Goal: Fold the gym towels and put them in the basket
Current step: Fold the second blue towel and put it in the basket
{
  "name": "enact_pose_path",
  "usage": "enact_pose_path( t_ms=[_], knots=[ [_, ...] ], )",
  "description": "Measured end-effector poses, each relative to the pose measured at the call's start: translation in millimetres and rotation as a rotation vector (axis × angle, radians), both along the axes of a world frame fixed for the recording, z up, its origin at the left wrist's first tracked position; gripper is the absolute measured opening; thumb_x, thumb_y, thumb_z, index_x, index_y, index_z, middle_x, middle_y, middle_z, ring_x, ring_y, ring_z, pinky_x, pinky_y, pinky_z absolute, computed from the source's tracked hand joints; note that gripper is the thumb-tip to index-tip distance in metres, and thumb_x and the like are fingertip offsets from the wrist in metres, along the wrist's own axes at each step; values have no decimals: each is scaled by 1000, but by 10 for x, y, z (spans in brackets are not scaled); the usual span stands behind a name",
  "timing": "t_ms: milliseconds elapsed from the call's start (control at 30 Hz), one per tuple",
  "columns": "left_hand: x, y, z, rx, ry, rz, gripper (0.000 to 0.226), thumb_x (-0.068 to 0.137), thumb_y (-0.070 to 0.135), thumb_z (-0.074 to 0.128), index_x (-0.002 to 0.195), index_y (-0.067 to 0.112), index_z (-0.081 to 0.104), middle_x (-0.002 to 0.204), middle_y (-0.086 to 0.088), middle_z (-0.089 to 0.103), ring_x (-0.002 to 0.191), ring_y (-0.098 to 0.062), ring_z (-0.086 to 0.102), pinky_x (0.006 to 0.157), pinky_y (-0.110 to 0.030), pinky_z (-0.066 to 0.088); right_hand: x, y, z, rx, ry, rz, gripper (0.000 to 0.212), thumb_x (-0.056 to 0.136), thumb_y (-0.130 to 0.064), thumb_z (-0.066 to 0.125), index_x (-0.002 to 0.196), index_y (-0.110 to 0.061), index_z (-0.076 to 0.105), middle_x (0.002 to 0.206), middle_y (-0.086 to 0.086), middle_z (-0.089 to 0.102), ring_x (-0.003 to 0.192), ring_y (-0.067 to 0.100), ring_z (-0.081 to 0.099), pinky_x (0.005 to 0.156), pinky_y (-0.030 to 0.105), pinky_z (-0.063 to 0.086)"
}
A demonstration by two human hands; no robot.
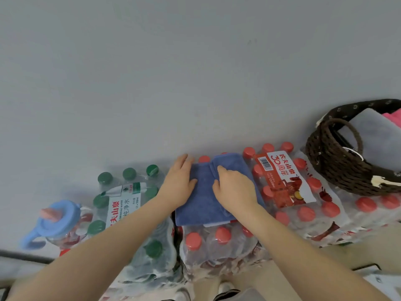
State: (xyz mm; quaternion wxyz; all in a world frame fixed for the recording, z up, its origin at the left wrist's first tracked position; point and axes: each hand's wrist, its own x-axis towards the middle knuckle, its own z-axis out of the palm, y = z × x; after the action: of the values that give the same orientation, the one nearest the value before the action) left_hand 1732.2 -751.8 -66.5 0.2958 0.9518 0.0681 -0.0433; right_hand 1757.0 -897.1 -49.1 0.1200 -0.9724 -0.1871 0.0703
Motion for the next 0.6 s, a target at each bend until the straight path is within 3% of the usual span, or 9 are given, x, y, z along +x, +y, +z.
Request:
enact_pose_path(
  t_ms=[67,100,167,200,300,433,533,600],
  knots=[
    [-50,6,-11,-33,9,95,69,91,14,53,145,3,12,155,-13,9,144,-24,11,113,-27,13,4,26,-24,-10,-17,0,32,95,-32,40,115,-11,54,112,10,60,110,29,50,71,33,36],
    [-66,4,-20,-90,26,150,72,89,16,55,145,1,11,154,-15,13,142,-26,17,111,-27,18,-5,33,-71,-44,-3,20,40,96,-38,38,125,-13,49,126,9,52,121,29,41,87,36,35],
    [-83,17,-37,-245,84,265,67,87,17,59,140,0,21,144,-17,32,131,-29,36,101,-29,32,-57,48,-179,-111,11,65,59,97,-46,29,146,-14,21,154,9,20,142,28,13,113,40,15],
    [-86,38,-39,-316,125,313,62,87,19,60,136,0,29,138,-16,41,124,-29,44,94,-30,38,-67,56,-220,-120,13,74,64,97,-48,24,149,-13,8,158,6,5,145,25,1,116,41,3],
    [-101,139,-44,-477,211,375,38,86,21,62,115,-1,53,117,-18,61,98,-28,60,77,-33,48,-24,62,-278,-124,36,70,68,97,-50,17,148,-11,-5,158,3,-6,146,18,-9,116,39,-8],
    [-167,193,-31,-615,295,370,23,89,18,58,101,-2,59,105,-23,66,83,-30,62,76,-44,54,-2,48,-266,-149,48,100,66,97,-50,14,149,-14,-6,158,1,-8,146,17,-9,117,38,-5],
    [-160,188,14,-683,228,345,17,94,11,47,105,0,53,96,-18,62,70,-21,59,53,-29,54,5,-30,-248,-203,9,144,68,91,-50,1,148,-15,-6,158,1,-8,146,16,-7,117,36,1],
    [-152,176,41,-781,153,331,10,95,7,42,102,3,49,93,-14,59,69,-17,57,49,-24,51,-1,-50,-256,-221,-12,142,83,75,-53,-15,149,-15,-6,158,1,-7,146,16,-5,117,35,2]
  ],
)
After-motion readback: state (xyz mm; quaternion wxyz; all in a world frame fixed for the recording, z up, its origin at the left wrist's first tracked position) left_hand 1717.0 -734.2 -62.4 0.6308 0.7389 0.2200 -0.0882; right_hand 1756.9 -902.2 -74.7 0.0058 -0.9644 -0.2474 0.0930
